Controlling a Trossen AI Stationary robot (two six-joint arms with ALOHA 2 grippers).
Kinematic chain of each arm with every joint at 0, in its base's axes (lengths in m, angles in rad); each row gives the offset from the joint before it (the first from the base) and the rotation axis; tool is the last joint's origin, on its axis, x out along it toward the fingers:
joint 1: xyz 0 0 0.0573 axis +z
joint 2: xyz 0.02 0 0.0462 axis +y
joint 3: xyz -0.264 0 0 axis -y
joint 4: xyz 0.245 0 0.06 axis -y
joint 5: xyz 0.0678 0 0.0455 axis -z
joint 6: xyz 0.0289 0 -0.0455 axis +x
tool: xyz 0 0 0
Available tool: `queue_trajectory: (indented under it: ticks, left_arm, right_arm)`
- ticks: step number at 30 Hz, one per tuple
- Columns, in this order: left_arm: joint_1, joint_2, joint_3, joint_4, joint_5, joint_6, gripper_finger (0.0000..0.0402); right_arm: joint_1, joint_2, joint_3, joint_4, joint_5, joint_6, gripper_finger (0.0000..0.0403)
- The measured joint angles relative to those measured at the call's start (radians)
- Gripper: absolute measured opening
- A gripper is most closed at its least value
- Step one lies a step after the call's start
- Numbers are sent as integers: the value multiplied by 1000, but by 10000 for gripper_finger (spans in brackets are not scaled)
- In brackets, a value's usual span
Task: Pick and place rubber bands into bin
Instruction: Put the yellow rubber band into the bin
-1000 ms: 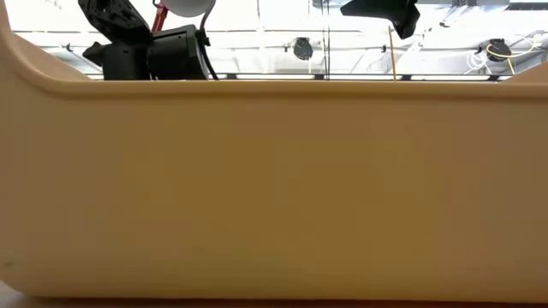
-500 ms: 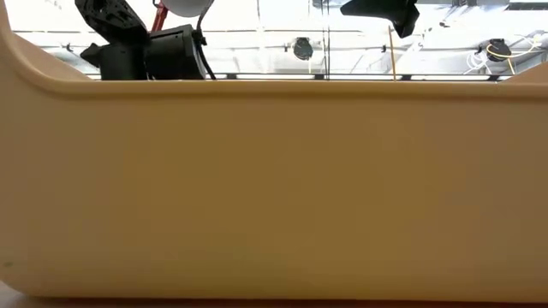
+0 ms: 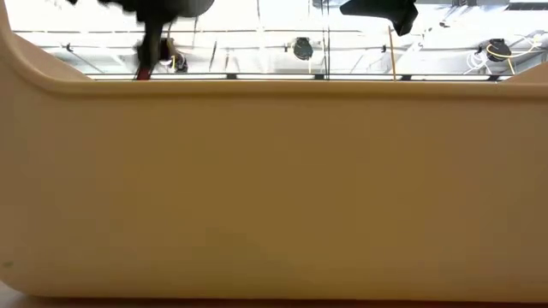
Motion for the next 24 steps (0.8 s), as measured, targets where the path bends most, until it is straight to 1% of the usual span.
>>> queue_trajectory:
  ticks: [3, 5, 6, 8, 9, 11, 14, 17, 19, 21, 24]
  left_arm:
    - [-49, -34, 2, 244, 51, 97, 1]
    - [-96, -34, 2, 386, 52, 156, 1]
    - [-121, -33, 5, 427, 52, 187, 1]
    - [-169, -14, 43, 430, 40, 253, 1]
    - [-193, 1, 73, 400, 14, 282, 1]
    - [-242, 39, 143, 280, -52, 336, 1]
    - [-301, 132, 291, 82, -149, 386, 0]
    - [-353, 247, 446, -100, -211, 428, 0]
    - [-380, 334, 539, -181, -231, 475, 0]
    - [-407, 412, 616, -226, -236, 528, 0]
    - [-434, 520, 699, -249, -237, 547, 0]
  right_arm:
    - [0, 0, 0, -1, 1, 0, 174]
    - [0, 0, 0, -9, 2, -5, 172]
    - [0, 0, 0, -10, 3, -12, 172]
    - [0, 0, 0, -10, 3, -19, 173]
    - [0, 0, 0, -9, 3, -19, 174]
    - [0, 0, 0, -8, 3, -19, 175]
    - [0, 0, 0, -10, 2, -19, 175]
    - [0, 0, 0, -34, 1, -19, 172]
    - [0, 0, 0, -51, 0, -19, 172]
    - [0, 0, 0, -80, 0, -10, 174]
    - [0, 0, 0, -121, -1, 27, 176]
